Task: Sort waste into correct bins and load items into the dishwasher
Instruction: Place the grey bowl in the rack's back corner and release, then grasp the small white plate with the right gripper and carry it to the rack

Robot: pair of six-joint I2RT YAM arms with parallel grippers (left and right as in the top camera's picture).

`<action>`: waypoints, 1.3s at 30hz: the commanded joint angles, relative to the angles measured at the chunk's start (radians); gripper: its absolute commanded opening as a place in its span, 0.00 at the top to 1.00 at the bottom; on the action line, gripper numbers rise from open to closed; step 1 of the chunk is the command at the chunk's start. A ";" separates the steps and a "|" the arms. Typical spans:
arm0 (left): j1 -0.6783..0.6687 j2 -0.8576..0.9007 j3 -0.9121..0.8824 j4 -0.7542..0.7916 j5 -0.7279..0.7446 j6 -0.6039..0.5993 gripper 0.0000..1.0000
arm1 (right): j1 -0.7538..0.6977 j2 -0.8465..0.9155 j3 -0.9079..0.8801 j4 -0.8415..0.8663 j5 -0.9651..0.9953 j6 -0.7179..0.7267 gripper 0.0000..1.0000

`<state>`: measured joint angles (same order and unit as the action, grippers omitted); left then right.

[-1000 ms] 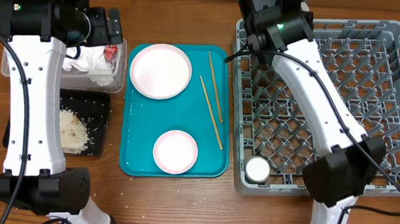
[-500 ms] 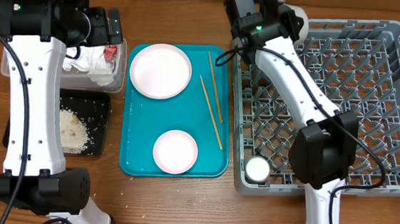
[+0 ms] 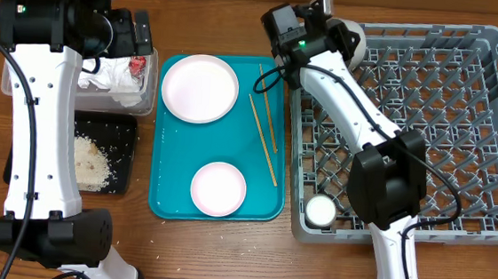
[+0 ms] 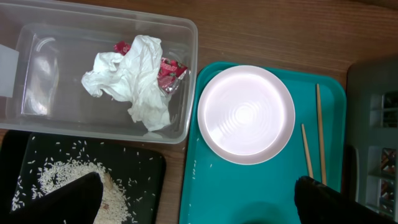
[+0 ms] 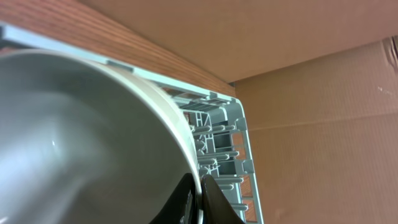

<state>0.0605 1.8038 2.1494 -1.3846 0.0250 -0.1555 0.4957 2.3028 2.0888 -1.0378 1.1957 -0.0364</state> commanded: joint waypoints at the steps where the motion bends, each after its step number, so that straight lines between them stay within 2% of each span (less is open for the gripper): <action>1: -0.002 0.007 0.013 0.001 -0.006 -0.006 0.00 | 0.027 0.008 -0.002 -0.018 0.015 0.014 0.94; 7: -0.002 0.007 0.013 0.001 -0.006 -0.006 0.00 | 0.080 0.008 -0.002 -0.080 0.016 0.048 0.91; 9: -0.002 0.007 0.013 0.001 -0.006 -0.006 0.00 | 0.096 0.008 -0.002 -0.092 0.016 0.048 0.78; 12: -0.002 0.007 0.013 0.001 -0.006 -0.006 0.00 | 0.121 0.007 -0.001 -0.099 0.018 0.048 0.48; 15: -0.002 0.007 0.013 0.001 -0.006 -0.006 0.00 | 0.148 -0.001 0.000 -0.098 0.018 0.048 0.23; 19: -0.002 0.007 0.013 0.001 -0.006 -0.006 0.00 | 0.187 -0.048 0.000 -0.098 -0.013 0.075 0.04; 23: -0.002 0.007 0.013 0.001 -0.006 -0.006 0.00 | 0.212 -0.140 0.000 -0.121 -0.311 0.134 0.02; 28: -0.002 0.007 0.013 0.001 -0.006 -0.006 0.00 | 0.214 -0.241 0.000 -0.210 -0.993 0.245 0.03; 30: -0.002 0.007 0.013 0.001 -0.007 -0.006 0.00 | 0.213 -0.244 -0.001 -0.242 -1.225 0.278 0.12; 31: -0.002 0.007 0.013 0.001 -0.006 -0.006 0.00 | 0.213 -0.236 -0.010 -0.250 -1.321 0.278 0.22; 33: -0.002 0.007 0.013 0.001 -0.006 -0.006 0.00 | 0.225 -0.220 -0.079 -0.239 -1.389 0.288 0.27; 39: -0.002 0.007 0.013 0.001 -0.006 -0.006 0.00 | 0.273 -0.215 -0.381 -0.138 -1.435 0.356 0.32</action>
<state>0.0605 1.8038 2.1494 -1.3846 0.0250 -0.1555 0.7399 2.0724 1.8404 -1.1965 -0.1158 0.2668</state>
